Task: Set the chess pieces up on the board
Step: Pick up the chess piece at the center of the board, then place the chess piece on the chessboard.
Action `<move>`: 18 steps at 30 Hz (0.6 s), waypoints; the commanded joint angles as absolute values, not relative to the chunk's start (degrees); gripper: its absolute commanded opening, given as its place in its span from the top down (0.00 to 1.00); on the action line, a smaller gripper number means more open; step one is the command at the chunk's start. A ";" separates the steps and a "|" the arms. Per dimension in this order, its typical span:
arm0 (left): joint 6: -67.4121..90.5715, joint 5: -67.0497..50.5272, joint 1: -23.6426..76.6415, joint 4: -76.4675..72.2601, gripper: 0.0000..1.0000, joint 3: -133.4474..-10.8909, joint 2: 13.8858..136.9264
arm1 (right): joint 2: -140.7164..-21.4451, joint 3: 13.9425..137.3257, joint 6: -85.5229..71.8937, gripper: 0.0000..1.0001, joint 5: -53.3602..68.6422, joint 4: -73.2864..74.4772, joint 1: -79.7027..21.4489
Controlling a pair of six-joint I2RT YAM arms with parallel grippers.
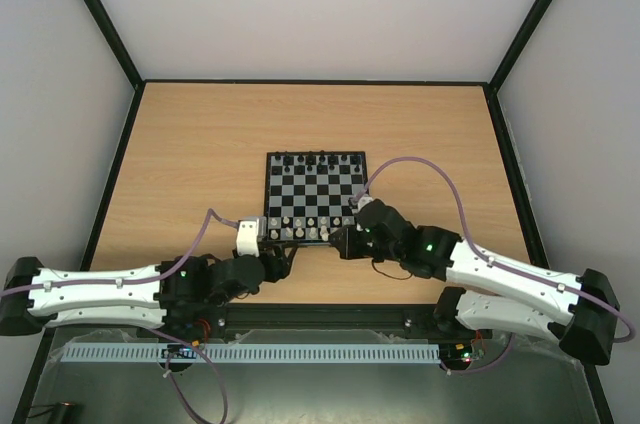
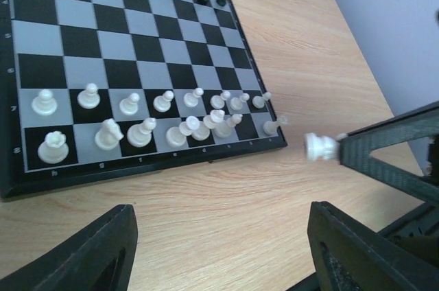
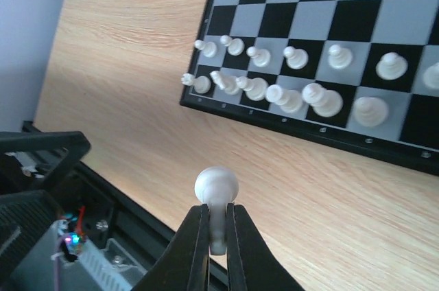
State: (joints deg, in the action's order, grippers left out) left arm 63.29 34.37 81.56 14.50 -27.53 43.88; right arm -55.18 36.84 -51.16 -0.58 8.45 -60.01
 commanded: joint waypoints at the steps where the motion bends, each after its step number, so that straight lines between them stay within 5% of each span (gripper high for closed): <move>1: 63.22 38.64 81.49 21.19 0.26 -29.30 42.56 | -55.11 41.75 -46.25 0.95 -7.21 23.40 -59.79; 7: 64.17 41.31 81.30 25.31 0.01 -29.16 41.95 | -59.17 48.36 -43.37 0.96 -11.08 30.79 -59.85; 18: 64.78 42.27 81.31 30.26 0.01 -29.79 39.03 | -65.48 55.11 -40.36 0.96 -13.55 37.12 -59.83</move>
State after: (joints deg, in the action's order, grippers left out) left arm 64.55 40.01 81.56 27.20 -28.14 40.42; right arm -63.55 52.56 -42.17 -11.42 30.57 -60.01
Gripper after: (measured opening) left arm 0.994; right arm 0.061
